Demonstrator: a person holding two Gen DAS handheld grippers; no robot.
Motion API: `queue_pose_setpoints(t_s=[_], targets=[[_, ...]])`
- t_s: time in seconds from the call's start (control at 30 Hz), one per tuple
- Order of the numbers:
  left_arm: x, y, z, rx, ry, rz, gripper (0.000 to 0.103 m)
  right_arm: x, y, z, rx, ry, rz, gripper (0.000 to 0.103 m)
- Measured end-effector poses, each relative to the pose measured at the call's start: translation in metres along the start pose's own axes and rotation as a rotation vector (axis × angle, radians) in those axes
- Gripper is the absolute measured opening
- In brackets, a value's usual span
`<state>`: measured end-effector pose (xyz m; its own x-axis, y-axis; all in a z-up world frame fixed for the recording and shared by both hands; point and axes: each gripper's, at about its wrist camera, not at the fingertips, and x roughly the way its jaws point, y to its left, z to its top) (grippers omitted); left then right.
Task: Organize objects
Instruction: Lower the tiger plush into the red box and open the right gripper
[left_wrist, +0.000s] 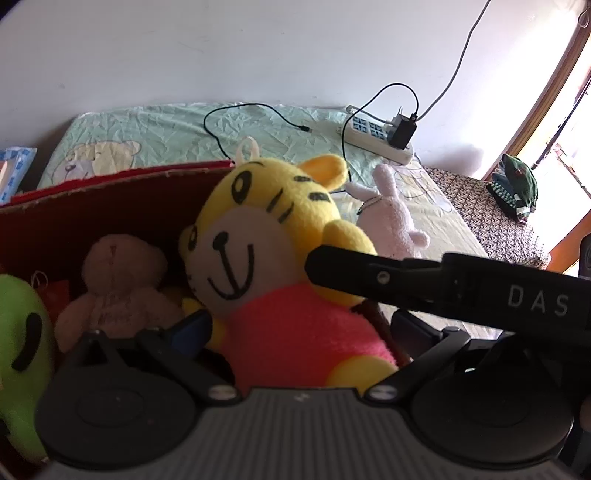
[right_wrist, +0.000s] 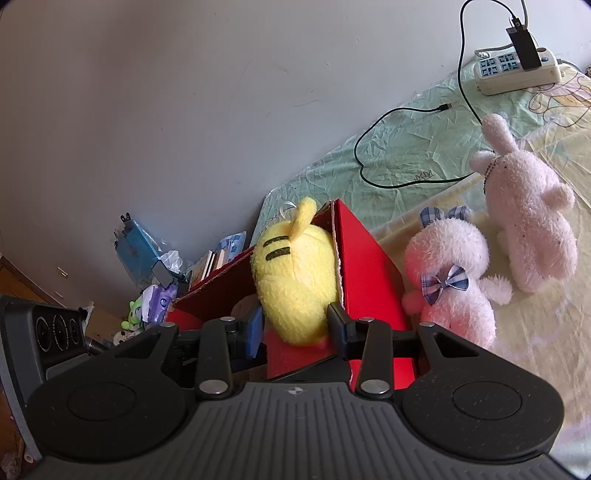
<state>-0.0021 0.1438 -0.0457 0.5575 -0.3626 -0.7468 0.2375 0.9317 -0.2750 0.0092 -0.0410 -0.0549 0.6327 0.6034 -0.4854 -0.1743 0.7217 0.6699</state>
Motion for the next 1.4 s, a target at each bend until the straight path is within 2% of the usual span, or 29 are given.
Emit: queue_pose_setpoints(t_s=[0.93, 1.4], targets=[[-0.024, -0.02, -0.008, 0.02, -0.001, 0.209, 0.103, -0.019, 0.004, -0.006, -0.069, -0.027, -0.014, 0.042], [-0.035, -0.038, -0.011, 0.009, -0.023, 0.292, 0.103, -0.035, -0.003, -0.005, -0.062, -0.026, 0.046, 0.042]])
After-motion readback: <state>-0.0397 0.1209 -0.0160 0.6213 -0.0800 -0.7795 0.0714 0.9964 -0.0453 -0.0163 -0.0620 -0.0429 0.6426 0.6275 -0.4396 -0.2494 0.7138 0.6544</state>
